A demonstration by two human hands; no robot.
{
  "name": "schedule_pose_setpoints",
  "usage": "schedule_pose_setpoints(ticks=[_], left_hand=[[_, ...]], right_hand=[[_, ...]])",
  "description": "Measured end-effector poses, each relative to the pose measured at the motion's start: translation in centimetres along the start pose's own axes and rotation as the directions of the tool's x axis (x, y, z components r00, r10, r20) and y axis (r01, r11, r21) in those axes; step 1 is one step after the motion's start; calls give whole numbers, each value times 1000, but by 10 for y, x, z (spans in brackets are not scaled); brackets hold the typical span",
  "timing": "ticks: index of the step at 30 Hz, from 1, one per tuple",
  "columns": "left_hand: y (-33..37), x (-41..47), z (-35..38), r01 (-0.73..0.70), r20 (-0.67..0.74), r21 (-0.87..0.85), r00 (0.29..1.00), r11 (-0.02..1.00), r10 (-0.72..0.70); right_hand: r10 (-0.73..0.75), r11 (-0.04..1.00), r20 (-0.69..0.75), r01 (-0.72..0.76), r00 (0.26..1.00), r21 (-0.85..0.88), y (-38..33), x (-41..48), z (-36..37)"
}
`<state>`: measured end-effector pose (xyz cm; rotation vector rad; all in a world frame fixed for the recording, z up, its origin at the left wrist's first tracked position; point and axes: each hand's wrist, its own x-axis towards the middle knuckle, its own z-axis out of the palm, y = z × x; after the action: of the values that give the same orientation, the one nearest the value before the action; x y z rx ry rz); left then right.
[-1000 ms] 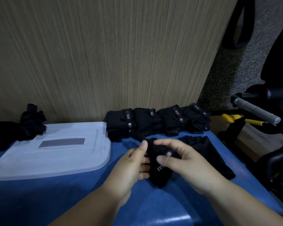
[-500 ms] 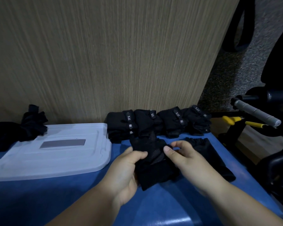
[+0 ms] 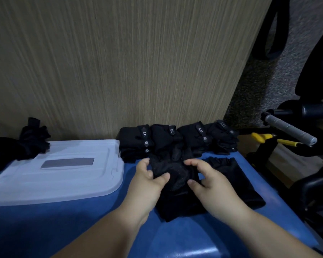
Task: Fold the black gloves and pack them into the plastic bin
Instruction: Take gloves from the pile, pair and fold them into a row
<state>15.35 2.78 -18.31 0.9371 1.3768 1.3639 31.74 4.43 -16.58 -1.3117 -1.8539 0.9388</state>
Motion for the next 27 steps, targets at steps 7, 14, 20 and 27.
schedule_pose_setpoints(ticks=[7, 14, 20, 27], left_hand=[[-9, 3, -4, -294, 1, 650, 922, 700, 386], [-4, -1, -5, -448, 345, 782, 890, 433, 298], [-9, -5, -7, -383, 390, 904, 921, 190, 0], [-6, -10, -10, -330, 342, 929, 939, 166, -45]], right_hand=[[-103, 855, -31, 72, 994, -514, 4, 3, 1], [-110, 757, 225, 228, 968, -612, -1, 1, 9], [115, 648, 408, 243, 906, -722, 1, -3, 9], [205, 573, 413, 233, 887, -786, -2, -4, 5]])
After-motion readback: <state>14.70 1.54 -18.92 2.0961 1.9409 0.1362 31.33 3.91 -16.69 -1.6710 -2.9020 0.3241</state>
